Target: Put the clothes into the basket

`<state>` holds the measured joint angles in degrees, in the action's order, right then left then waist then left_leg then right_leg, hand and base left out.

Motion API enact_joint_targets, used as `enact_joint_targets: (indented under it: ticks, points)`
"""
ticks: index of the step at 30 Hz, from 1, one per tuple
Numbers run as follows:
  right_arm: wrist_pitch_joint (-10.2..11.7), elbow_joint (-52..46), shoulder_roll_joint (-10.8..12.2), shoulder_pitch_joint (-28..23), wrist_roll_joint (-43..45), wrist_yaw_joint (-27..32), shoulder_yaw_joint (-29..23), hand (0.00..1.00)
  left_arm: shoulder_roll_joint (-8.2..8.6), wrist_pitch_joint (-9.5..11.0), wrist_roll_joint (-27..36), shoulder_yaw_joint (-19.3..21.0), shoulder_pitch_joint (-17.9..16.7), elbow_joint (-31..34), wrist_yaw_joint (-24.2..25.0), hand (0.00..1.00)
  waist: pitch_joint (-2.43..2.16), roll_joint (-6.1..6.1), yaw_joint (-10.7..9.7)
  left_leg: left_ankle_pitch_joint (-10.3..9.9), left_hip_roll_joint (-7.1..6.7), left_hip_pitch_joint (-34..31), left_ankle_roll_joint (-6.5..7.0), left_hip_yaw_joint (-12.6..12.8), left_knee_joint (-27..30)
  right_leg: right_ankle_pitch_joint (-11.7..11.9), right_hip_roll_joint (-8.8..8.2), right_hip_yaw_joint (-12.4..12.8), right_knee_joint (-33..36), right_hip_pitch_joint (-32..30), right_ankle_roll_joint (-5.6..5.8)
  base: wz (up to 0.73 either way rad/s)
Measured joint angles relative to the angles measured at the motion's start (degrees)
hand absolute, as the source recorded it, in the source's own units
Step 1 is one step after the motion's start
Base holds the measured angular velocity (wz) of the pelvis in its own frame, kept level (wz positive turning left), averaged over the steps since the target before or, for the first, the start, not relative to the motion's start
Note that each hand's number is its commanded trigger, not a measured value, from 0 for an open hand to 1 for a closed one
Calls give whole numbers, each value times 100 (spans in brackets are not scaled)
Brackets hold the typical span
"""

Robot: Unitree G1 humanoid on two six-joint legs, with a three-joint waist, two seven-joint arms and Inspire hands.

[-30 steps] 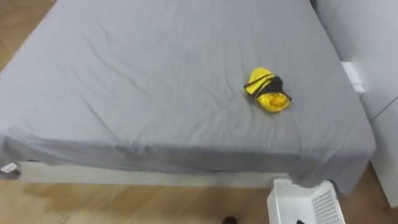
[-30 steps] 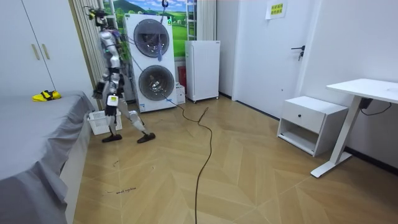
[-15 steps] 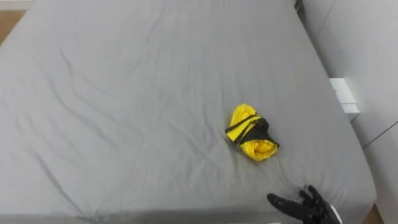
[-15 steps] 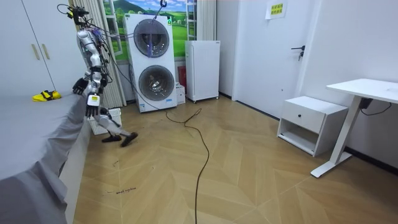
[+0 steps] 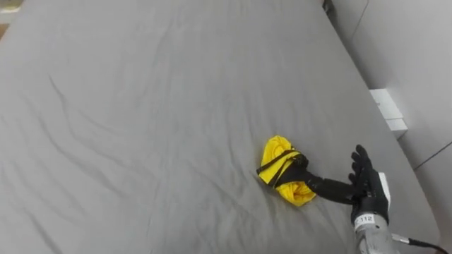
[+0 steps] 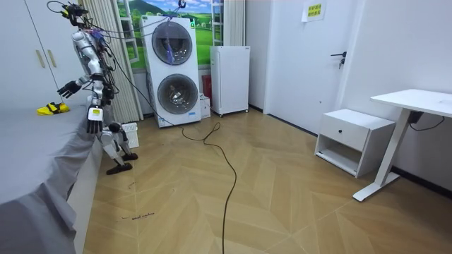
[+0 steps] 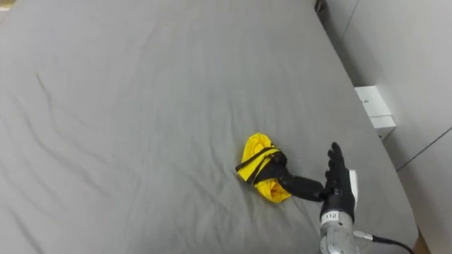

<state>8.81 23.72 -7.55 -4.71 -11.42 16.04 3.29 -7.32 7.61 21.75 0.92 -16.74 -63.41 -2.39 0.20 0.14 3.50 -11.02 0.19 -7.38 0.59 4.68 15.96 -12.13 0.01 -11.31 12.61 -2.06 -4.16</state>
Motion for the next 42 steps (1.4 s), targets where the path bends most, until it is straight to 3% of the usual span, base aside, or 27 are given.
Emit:
enact_joint_targets:
  ticks: [9,14,19,23,30,31,32,35,39,42]
  points:
    - [-28,-16,-8,302,477,-85,283,0,-58,-330,1,5,251,-244,87,0,26,-51,6,19,-6,-60,-33,-15,-153,1,2,-176,-103,-58,0,3]
    - [-178,41,-2,279,553,-311,594,0,-75,-358,0,1,296,-266,75,0,13,-74,1,19,-19,-109,-32,-43,-160,2,-16,-340,-102,-89,1,2]
    - [-231,278,19,209,1255,-500,723,0,-111,-356,-8,1,321,-256,81,0,15,-113,-7,25,-51,-93,-23,-185,-151,2,-35,-483,-103,-14,2,16]
    - [-271,1000,-11,396,1346,-464,736,0,-109,-362,0,-24,340,-154,71,0,32,-123,27,84,-98,-200,26,-313,-128,1,-104,-776,-103,-19,3,25]
    - [-282,2858,-227,1238,1528,-221,792,0,-194,-591,-211,-147,544,-136,65,0,37,-103,148,144,-195,-538,73,-515,-5,22,-134,-950,-202,-114,73,20]
    - [-287,3009,-241,1293,1542,-210,790,39,-203,-596,-240,-164,574,-142,75,0,37,-103,174,155,-198,-558,77,-514,-3,22,-134,-955,-207,-123,73,32]
    - [-296,3202,-257,1389,1549,-163,783,100,-219,-618,-264,-169,616,-159,87,0,34,-90,183,163,-200,-621,81,-513,36,21,-134,-973,-207,-145,74,24]
    - [-254,3668,-305,1649,1536,62,776,100,-304,-674,-253,-266,729,-300,86,0,25,-63,175,166,-197,-820,85,-521,208,21,-140,-1124,-199,-261,76,24]
    - [-228,4023,-457,1900,1389,394,589,100,-331,-725,-238,-348,830,-347,75,0,53,3,191,176,-203,-1050,101,-572,305,29,-142,-1260,-180,-406,86,19]
    - [-253,4321,-709,2124,1268,531,524,100,-352,-733,-255,-371,852,-287,75,0,58,92,264,184,-203,-1317,113,-671,402,34,-142,-1400,-163,-581,86,20]
